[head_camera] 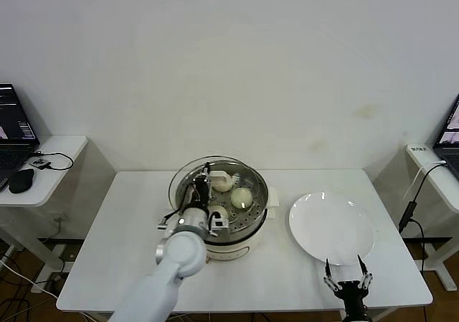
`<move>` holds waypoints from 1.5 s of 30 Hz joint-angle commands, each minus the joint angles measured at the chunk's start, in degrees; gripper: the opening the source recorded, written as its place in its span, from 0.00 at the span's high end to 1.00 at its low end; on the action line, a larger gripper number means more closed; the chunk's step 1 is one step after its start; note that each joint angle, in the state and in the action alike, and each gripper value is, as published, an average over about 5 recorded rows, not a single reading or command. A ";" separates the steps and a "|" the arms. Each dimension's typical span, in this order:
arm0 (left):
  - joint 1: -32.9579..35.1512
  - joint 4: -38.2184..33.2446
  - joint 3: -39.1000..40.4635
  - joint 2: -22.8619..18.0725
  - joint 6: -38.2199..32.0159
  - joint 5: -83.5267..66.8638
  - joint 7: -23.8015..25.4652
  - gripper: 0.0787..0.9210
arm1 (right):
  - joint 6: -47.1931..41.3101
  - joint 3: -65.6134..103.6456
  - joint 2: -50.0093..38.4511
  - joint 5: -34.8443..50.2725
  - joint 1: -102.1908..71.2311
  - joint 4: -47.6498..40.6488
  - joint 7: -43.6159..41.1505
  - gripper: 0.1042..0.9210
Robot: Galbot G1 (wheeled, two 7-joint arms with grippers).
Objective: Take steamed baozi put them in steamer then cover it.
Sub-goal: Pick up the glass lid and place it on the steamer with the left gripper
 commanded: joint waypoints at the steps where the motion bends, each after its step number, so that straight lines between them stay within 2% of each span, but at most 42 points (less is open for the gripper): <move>1: -1.00 2.08 1.77 -4.09 0.57 2.90 0.95 0.91 | 0.32 -0.23 0.21 -0.64 0.50 -1.07 0.08 0.12; 34: 2.23 1.14 0.01 -5.07 -0.49 4.16 0.17 0.91 | 0.43 -1.51 0.17 -0.96 1.16 -2.46 -0.63 0.12; 37: 2.68 0.33 -0.09 -5.06 -0.65 4.14 -0.09 0.88 | 0.40 -1.56 0.16 -0.98 1.16 -2.49 -0.64 0.12; 45: 7.66 -6.57 -0.45 -2.41 -1.04 3.89 0.03 0.62 | 0.33 -1.72 0.17 -1.18 0.98 -2.65 -0.68 0.12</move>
